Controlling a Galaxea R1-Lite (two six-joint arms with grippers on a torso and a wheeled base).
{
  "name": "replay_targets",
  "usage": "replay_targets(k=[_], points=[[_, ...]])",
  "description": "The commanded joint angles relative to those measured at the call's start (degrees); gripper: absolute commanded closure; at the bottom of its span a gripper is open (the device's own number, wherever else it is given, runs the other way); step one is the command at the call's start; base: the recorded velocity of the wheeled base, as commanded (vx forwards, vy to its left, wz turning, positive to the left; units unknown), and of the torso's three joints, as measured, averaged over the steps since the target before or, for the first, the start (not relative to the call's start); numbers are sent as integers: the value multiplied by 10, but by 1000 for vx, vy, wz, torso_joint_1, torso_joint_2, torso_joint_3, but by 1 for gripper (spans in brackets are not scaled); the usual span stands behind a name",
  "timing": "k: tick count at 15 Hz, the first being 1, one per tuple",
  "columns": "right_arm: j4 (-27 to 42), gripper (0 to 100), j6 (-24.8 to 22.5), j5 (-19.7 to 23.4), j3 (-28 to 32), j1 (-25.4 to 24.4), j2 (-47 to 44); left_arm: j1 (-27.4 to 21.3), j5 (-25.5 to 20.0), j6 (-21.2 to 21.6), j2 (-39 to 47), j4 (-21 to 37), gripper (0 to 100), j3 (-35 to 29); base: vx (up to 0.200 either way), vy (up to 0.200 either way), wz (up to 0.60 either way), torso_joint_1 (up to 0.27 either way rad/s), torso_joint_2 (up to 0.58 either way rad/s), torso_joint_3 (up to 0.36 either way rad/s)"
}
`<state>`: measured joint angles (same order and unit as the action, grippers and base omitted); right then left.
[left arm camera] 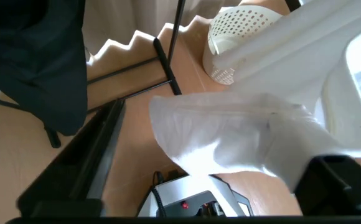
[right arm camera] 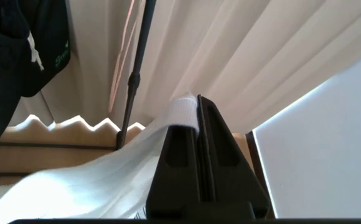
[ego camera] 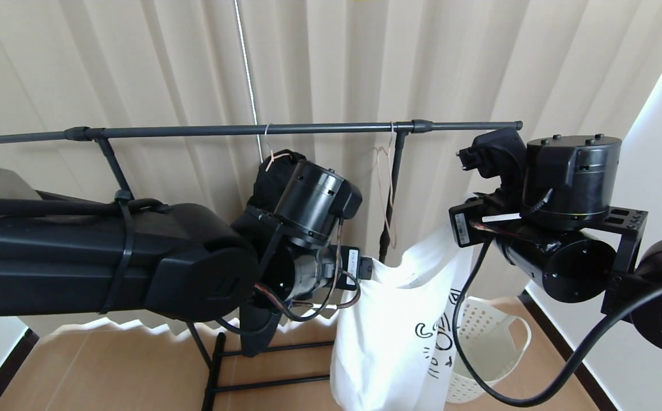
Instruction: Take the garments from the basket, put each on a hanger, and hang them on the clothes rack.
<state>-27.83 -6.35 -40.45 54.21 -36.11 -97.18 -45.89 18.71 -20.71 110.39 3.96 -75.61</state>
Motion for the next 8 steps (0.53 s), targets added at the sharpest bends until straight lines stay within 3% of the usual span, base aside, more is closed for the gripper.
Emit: replay_targets(k=[1, 5, 7, 8], points=[[0, 100, -7, 0, 0, 15, -4, -1, -3, 1, -1, -13, 0, 14, 0, 0, 0, 0, 0, 0], [-9, 100, -18, 1, 2, 59, -27, 0, -32, 8, -9, -82, 0, 63, 0, 0, 0, 0, 0, 0], [-17, 100, -28, 1, -1, 60, -29, 4, -48, 45, -14, -164, 0, 121, 0, 0, 0, 0, 0, 0], [-17, 100, -29, 1, -1, 60, -29, 5, -48, 53, -14, -177, 0, 130, 0, 0, 0, 0, 0, 0]])
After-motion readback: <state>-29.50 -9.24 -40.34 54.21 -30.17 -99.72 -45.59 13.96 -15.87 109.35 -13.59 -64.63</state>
